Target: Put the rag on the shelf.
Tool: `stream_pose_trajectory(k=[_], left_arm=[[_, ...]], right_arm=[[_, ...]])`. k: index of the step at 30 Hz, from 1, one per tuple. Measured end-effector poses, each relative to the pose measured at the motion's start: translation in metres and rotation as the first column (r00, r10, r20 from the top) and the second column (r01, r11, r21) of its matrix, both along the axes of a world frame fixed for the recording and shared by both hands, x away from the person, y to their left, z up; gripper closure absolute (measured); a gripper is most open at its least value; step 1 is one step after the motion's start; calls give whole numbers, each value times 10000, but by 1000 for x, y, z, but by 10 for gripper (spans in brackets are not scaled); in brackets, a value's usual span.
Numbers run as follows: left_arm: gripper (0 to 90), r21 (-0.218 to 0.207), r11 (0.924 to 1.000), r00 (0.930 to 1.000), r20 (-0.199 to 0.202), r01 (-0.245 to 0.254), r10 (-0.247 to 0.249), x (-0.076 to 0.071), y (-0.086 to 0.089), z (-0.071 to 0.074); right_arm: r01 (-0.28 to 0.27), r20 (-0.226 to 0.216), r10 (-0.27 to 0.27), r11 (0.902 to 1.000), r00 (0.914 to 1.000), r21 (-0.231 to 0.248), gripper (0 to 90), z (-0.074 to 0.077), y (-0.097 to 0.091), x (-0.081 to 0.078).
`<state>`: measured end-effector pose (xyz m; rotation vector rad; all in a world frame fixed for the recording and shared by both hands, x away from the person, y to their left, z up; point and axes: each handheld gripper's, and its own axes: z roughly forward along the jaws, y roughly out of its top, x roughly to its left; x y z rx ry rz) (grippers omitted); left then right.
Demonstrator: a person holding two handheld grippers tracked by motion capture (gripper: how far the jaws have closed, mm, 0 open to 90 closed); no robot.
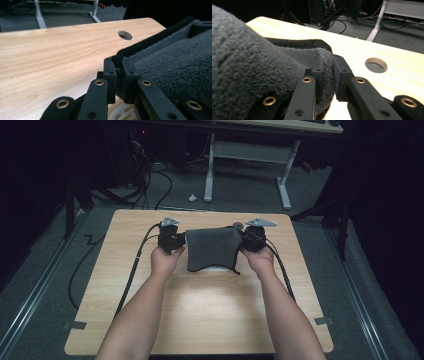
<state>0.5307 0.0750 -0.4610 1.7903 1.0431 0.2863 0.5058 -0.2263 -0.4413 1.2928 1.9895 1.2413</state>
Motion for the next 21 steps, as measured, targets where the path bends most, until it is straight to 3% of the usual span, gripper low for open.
stream_pose_trajectory(k=[15,21], left_arm=[[838,-31,10000,9999,-103,-4,4,-4,1,-4],[824,-17,10000,9998,-177,-47,47,-4,1,-2]], right_arm=[[92,-216,-84,9993,9997,356,784,-4,-2,0],[388,-140,-386,9992,9992,140,656,-1,-5,1]])
